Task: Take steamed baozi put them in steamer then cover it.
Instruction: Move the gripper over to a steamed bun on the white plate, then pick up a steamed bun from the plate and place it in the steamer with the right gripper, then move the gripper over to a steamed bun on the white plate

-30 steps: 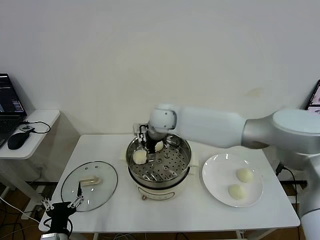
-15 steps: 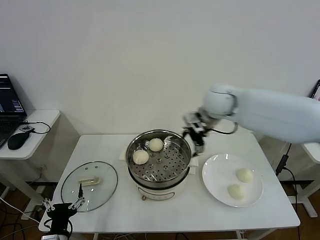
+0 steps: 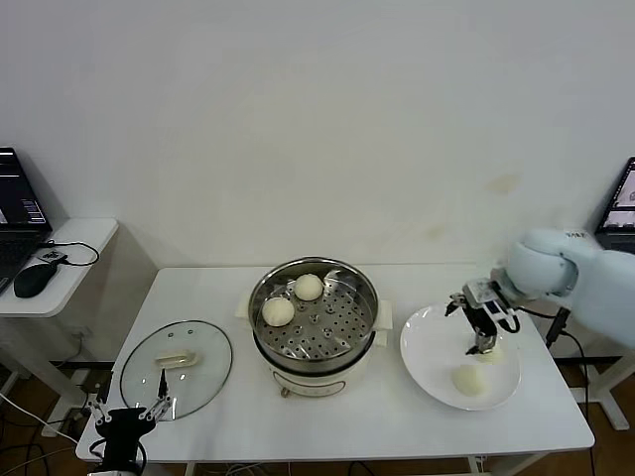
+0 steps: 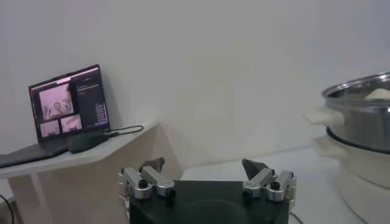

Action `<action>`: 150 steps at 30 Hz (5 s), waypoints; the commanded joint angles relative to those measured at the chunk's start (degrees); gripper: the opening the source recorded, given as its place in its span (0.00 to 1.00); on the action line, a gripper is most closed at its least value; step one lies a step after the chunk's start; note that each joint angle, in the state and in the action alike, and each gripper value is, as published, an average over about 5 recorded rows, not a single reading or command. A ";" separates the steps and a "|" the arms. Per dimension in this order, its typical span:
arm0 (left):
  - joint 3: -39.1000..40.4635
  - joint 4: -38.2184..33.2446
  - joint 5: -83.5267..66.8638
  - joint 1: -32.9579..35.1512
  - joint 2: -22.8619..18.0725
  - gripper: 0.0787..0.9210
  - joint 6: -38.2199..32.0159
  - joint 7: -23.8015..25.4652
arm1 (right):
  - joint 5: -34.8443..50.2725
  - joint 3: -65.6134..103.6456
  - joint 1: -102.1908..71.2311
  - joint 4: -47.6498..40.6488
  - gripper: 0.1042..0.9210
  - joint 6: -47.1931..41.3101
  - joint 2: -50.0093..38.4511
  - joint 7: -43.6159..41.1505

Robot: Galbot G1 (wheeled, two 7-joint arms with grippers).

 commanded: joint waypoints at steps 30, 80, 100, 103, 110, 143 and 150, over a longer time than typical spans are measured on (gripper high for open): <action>-0.82 0.65 0.12 0.24 -0.88 0.88 -0.10 0.04 | -12.60 22.16 -30.94 -10.19 0.82 0.23 4.20 3.96; -2.03 -0.94 -0.14 0.26 -1.87 0.88 -0.53 -0.03 | 10.86 -2.22 14.75 -12.91 0.61 5.91 37.85 2.91; -3.69 -0.92 -0.49 -0.07 -3.73 0.88 -0.63 -0.14 | -5.55 -7.98 6.89 -17.55 0.62 26.95 45.09 3.90; -3.81 -0.65 -0.61 -0.22 -3.70 0.88 -0.66 -0.22 | -5.79 -8.31 7.03 -17.19 0.62 28.07 45.41 3.83; -3.84 -0.55 -0.67 -0.07 -3.68 0.88 -0.77 -0.37 | -5.61 -9.00 7.41 -16.37 0.64 28.97 45.16 3.09; -3.09 -2.17 -0.71 -0.57 -2.15 0.88 -0.31 0.02 | 7.87 -3.83 19.50 -2.19 0.88 1.10 13.55 -1.78; -2.46 -2.17 -0.79 -0.97 -1.07 0.88 -0.22 0.07 | 4.22 -2.39 14.27 -0.12 0.88 -1.42 1.11 0.10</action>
